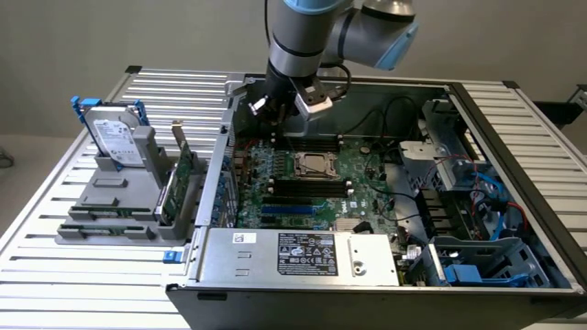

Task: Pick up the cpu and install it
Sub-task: 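Close the cpu cover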

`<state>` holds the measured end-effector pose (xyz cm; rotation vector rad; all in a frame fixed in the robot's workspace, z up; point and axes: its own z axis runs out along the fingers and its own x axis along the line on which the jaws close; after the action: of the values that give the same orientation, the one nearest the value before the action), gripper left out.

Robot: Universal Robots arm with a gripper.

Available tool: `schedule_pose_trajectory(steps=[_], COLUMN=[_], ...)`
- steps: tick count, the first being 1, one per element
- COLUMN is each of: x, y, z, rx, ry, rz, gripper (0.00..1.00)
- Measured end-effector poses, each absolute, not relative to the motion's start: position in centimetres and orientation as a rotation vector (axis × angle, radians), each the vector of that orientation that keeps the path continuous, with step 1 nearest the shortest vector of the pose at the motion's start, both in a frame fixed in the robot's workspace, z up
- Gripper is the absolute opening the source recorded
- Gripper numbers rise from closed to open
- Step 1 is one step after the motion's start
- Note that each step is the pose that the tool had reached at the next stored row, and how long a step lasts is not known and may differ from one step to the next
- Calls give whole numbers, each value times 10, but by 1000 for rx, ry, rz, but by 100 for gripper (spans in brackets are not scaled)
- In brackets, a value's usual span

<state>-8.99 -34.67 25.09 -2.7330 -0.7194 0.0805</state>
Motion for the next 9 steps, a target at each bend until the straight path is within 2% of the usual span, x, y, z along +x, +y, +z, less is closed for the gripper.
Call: schedule_pose_trajectory(steps=[5,9], x=[-90,-90], y=[-347,-346], z=[251,251], rx=[-2752,-2766], ry=[-665,-640], rz=[40,-10], gripper=[11,11])
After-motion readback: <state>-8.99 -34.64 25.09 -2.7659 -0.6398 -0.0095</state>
